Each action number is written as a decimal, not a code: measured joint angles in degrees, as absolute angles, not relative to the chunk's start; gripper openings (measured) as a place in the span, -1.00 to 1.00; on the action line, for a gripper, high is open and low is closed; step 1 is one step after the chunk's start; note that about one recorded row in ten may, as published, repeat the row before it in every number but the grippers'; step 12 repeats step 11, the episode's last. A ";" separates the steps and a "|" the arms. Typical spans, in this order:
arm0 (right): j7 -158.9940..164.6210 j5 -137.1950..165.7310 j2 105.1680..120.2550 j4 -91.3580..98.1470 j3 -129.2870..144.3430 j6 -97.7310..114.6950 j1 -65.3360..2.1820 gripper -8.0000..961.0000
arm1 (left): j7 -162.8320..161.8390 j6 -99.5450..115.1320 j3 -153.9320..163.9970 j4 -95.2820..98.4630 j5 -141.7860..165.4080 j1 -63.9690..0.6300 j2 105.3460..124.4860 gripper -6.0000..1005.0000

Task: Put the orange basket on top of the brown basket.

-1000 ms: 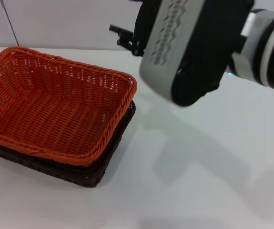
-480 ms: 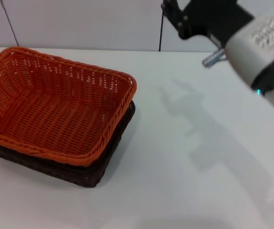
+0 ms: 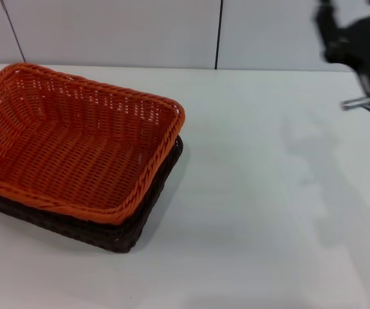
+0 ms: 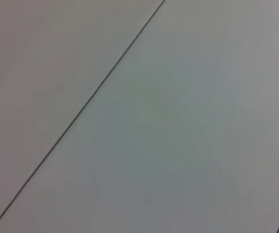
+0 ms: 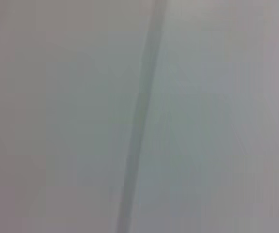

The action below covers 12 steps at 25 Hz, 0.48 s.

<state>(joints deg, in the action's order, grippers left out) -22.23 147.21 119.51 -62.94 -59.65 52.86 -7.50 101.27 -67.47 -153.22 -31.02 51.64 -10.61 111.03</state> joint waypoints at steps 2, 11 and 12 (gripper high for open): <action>-21.90 140.90 119.42 -56.40 -57.41 60.62 -9.81 0.06 | 101.27 -67.47 -153.22 -31.02 51.64 -10.61 111.03 0.45; -20.88 131.45 119.27 -50.24 -55.25 64.98 -13.53 0.06 | 104.02 -67.43 -153.37 -32.80 51.72 -10.63 112.29 0.45; -20.88 131.45 119.27 -50.24 -55.25 64.98 -13.53 0.06 | 104.02 -67.43 -153.37 -32.80 51.72 -10.63 112.29 0.45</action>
